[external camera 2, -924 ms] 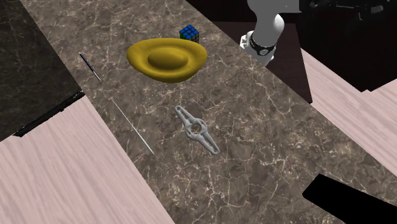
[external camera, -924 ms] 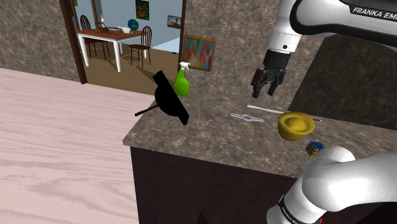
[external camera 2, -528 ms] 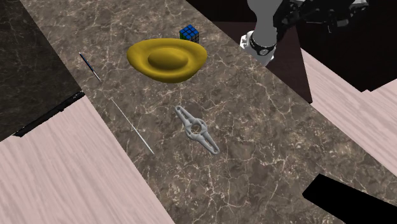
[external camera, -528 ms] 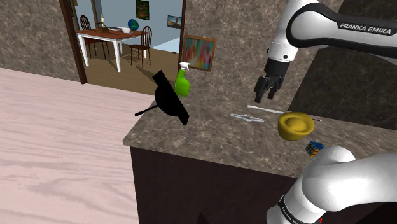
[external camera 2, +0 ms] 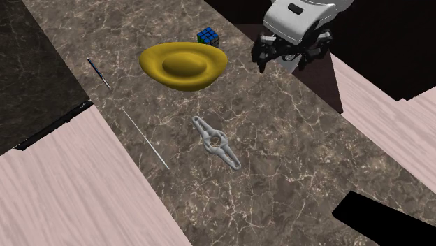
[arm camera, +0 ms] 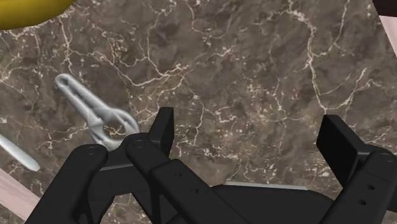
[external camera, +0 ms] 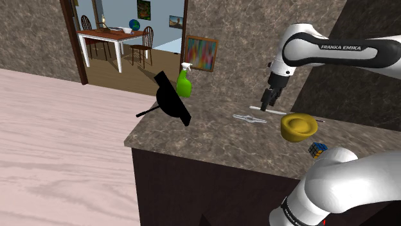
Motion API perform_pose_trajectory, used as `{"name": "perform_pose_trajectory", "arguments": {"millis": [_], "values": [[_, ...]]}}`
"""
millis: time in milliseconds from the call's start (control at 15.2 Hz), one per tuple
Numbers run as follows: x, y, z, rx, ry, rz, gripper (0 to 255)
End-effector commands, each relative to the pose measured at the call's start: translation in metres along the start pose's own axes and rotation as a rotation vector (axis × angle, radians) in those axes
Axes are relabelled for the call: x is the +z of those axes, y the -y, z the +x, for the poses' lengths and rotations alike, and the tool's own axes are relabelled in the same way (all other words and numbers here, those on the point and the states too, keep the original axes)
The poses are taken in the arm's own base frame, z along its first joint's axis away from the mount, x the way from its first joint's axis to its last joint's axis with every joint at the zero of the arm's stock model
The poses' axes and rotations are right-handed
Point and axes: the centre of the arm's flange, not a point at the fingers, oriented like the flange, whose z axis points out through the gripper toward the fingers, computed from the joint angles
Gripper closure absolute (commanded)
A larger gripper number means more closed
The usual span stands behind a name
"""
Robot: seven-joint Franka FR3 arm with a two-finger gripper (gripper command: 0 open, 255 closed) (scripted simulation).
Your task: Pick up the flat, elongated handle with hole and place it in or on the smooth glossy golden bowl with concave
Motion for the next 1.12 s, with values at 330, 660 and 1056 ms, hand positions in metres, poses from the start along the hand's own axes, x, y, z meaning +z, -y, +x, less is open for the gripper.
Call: {"name": "perform_pose_trajectory", "arguments": {"millis": [330,660,1056], "values": [[0.051,-0.075,0.021,-0.134,-0.004,-0.003,0],[0.088,-0.125,0.043,-0.227,-0.007,-0.005,0],[0.132,-0.182,0.075,-0.34,-0.01,-0.006,0]]}}
